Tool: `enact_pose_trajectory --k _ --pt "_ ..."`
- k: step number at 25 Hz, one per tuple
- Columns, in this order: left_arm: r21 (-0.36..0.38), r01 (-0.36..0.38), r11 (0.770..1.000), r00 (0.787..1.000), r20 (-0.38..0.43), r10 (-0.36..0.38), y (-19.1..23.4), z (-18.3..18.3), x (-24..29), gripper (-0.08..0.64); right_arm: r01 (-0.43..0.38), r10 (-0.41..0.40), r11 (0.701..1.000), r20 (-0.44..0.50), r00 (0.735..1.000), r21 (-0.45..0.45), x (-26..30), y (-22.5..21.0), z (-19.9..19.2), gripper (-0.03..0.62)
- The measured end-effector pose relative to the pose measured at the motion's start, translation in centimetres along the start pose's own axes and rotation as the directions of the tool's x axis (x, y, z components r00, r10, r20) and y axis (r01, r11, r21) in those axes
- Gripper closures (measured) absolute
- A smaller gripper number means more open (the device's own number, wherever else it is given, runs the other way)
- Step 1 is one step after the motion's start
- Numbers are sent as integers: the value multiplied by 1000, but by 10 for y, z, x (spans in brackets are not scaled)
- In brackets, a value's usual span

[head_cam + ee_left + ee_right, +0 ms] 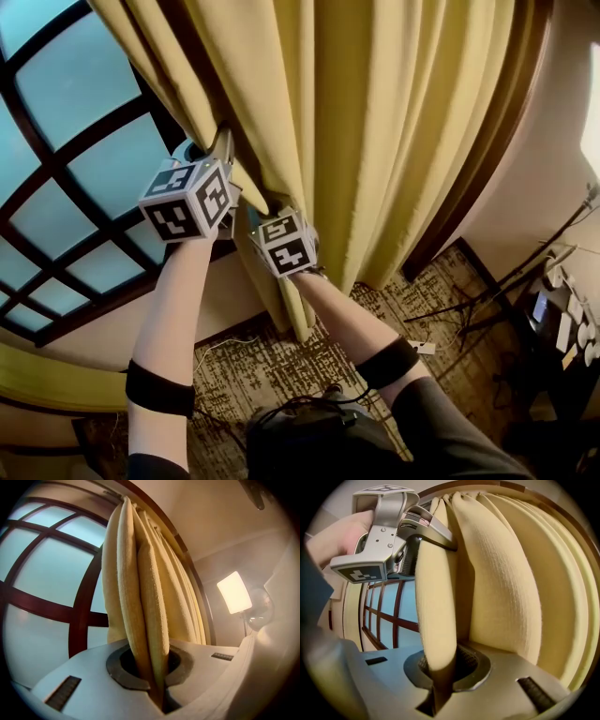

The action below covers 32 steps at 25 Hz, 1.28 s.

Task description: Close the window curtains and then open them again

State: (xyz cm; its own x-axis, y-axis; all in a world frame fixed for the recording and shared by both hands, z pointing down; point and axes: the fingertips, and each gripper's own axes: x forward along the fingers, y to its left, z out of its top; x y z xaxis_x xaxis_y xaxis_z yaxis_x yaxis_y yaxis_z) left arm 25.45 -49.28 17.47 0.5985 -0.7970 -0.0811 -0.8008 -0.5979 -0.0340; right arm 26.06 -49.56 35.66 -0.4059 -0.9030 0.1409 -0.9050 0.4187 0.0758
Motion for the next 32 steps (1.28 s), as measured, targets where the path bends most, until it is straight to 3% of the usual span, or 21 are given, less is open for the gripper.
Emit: enact_pose_trajectory --k 8,20,32 --pt "0 -4 1000 1000 6 4 -21 7 21 555 -10 10 1000 3 1000 22 -9 -34 0 558" --pt "-15 117 993 992 42 -116 -46 13 55 555 71 -72 993 3 997 92 -11 -81 -1 558" --pt "1 165 986 985 54 -165 -46 12 73 555 100 -102 990 12 995 100 1 -98 -1 560"
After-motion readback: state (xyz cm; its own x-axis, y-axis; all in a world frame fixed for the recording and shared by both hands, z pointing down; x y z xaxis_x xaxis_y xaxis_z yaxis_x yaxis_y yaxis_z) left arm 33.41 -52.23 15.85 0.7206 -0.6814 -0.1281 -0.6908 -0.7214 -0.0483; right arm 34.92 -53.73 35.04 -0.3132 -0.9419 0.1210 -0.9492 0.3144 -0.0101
